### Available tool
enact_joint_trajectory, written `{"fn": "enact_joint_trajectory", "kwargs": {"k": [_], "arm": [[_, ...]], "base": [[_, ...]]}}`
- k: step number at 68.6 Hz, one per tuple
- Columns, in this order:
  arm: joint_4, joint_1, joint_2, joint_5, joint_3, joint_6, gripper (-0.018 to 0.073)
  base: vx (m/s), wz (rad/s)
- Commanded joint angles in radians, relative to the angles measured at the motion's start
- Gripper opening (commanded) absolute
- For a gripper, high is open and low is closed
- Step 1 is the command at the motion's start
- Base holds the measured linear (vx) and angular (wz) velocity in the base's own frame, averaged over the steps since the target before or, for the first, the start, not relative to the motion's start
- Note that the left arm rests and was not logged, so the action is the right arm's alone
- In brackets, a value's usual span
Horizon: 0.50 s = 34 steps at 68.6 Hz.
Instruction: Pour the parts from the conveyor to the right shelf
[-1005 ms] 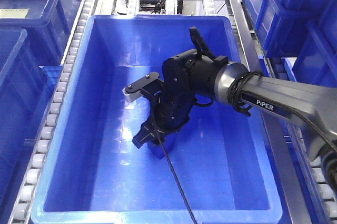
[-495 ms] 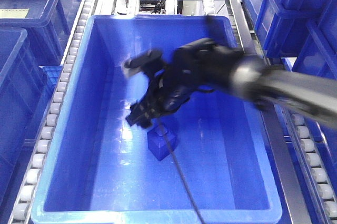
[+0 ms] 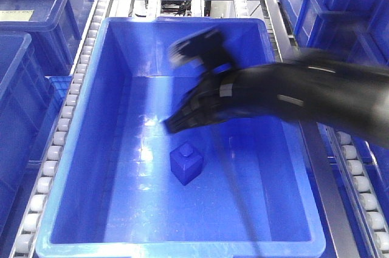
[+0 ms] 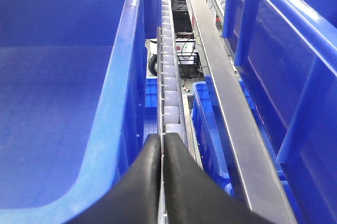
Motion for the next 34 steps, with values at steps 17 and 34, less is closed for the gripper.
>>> {"fn": "enact_joint_trajectory", "kwargs": {"k": [17, 34], "arm": [[-0.019, -0.098, -0.343, -0.237, 0.247, 0.061, -0.0010], [-0.177, -0.125, -0.534, -0.243, 0.372, 0.060, -0.0010]], "base": [[0.00, 0.00], [0.00, 0.00]]}}
